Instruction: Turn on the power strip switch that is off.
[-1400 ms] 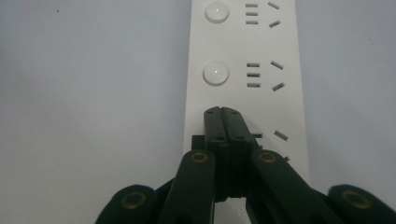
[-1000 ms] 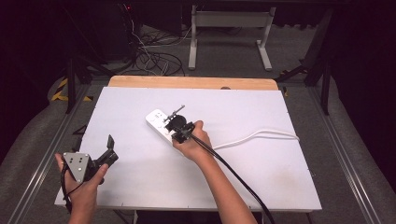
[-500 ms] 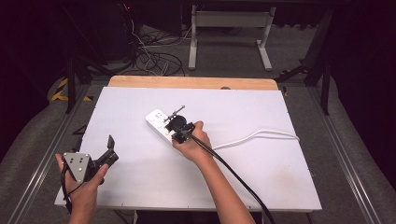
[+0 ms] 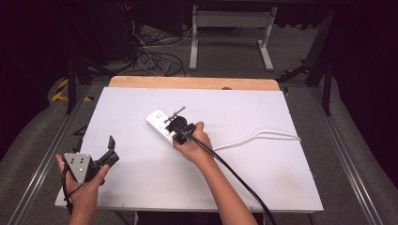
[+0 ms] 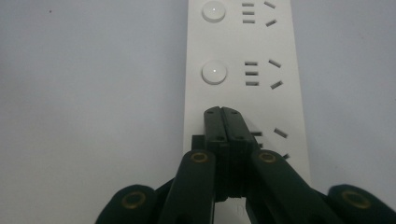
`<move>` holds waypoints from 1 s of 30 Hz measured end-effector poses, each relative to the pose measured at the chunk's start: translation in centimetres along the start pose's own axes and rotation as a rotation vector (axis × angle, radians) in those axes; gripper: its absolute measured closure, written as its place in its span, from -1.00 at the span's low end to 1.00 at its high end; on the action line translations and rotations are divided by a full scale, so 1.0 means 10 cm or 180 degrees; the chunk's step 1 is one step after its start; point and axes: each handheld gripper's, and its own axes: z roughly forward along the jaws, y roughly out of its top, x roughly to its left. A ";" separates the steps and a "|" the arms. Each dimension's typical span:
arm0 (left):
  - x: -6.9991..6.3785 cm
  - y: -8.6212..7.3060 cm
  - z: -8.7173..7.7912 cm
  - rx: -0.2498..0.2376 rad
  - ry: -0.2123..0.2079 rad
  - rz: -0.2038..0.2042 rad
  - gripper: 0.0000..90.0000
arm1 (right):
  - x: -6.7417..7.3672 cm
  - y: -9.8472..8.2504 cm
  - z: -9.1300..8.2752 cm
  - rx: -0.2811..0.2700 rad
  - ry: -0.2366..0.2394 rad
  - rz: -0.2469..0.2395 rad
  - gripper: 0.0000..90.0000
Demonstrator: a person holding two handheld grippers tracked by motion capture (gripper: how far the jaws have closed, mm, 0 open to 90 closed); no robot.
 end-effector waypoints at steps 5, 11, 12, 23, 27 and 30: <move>0.00 0.00 0.00 0.0006 -0.0011 0.0011 -0.83 | 0.01 -0.02 0.00 -0.0059 -0.0030 -0.0004 1.00; -0.01 0.00 0.00 -0.0004 -0.0012 0.0007 -0.83 | 0.00 -0.03 0.00 -0.0077 0.0000 0.0007 1.00; -0.01 0.00 0.00 -0.0002 -0.0014 0.0000 -0.83 | 0.00 -0.02 0.00 -0.0061 0.0001 0.0011 1.00; 0.01 0.00 0.01 -0.0013 0.0030 0.0009 -0.81 | 0.02 0.01 0.00 -0.0041 -0.0089 -0.0077 1.00; 0.02 0.00 0.01 -0.0009 0.0035 -0.0015 -0.81 | 0.00 0.02 -0.03 -0.0132 -0.0014 -0.0078 1.00; 0.02 -0.01 0.02 -0.0004 0.0032 -0.0023 -0.81 | 0.00 0.02 -0.05 -0.0179 0.0005 -0.0089 1.00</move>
